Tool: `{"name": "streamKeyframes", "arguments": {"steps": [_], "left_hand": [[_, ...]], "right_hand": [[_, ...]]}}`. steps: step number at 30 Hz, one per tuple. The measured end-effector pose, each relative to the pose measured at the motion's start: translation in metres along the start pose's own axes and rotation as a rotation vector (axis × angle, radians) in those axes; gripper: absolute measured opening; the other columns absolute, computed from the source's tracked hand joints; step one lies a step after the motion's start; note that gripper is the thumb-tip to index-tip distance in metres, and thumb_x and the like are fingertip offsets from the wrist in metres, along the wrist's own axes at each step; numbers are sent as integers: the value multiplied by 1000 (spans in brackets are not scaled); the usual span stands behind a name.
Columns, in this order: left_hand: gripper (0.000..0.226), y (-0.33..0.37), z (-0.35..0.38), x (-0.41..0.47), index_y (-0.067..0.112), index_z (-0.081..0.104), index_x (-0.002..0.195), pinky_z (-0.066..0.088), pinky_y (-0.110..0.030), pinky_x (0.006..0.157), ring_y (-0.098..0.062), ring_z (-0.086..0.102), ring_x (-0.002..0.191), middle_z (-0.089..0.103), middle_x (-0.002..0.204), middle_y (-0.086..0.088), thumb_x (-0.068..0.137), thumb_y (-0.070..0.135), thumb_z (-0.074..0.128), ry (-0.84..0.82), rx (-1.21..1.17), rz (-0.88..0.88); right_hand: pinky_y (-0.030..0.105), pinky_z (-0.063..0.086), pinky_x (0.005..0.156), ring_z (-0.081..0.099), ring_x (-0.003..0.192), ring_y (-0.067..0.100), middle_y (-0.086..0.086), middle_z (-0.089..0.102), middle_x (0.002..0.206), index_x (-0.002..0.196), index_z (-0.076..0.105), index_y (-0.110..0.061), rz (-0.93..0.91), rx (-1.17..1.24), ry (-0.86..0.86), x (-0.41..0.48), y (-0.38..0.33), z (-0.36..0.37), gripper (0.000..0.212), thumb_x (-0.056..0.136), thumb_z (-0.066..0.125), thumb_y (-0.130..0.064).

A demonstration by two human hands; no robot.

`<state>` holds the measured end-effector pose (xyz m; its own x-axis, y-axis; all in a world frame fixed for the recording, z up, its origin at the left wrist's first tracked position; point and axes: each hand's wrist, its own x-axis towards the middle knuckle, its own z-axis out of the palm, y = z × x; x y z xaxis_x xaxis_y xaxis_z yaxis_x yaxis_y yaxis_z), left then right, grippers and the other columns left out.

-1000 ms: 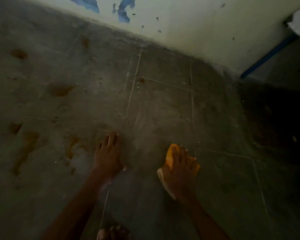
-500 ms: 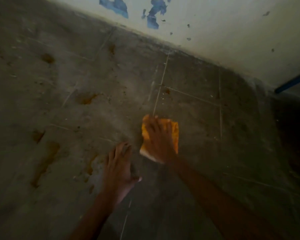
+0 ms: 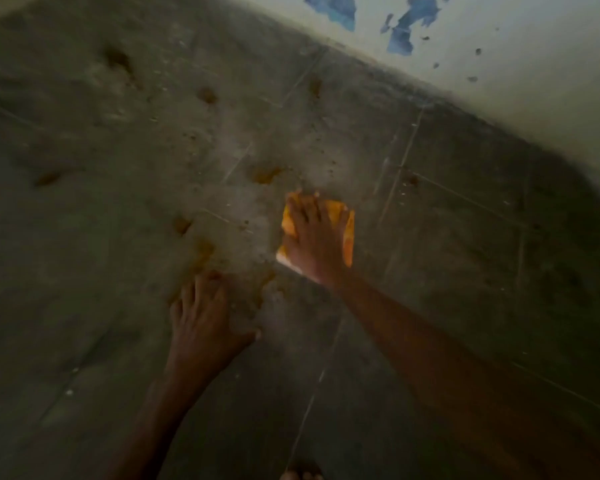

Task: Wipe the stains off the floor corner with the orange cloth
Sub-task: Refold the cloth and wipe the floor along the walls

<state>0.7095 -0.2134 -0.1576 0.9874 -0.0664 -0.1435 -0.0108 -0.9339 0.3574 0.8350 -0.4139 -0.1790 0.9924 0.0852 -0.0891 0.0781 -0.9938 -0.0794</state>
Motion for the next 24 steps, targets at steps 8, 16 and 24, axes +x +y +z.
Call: {"name": "streamKeyframes", "arguments": {"steps": [8,16,24], "left_hand": [[111,-57,-3,-25,30,20,152,26,-50,113,-30,22,143,22,155,-4,62,84,56,-37,82,-14],[126,-97,-31,-33,30,14,152,15,-53,119,-32,9,149,10,162,-6,50,80,69,3,-56,-179],[130,-138,-29,-60,29,9,154,7,-51,121,-31,4,150,6,162,-4,50,90,58,14,-44,-266]], "right_hand": [[64,28,113,29,148,35,3,31,163,152,34,-32,-153,-84,34,-83,41,20,72,82,42,-51],[67,19,115,20,151,37,0,21,166,158,20,-29,-293,-93,59,-74,-93,28,73,91,35,-55],[60,33,111,42,137,41,13,43,153,152,37,-25,99,-27,111,-85,2,30,68,90,29,-53]]}}
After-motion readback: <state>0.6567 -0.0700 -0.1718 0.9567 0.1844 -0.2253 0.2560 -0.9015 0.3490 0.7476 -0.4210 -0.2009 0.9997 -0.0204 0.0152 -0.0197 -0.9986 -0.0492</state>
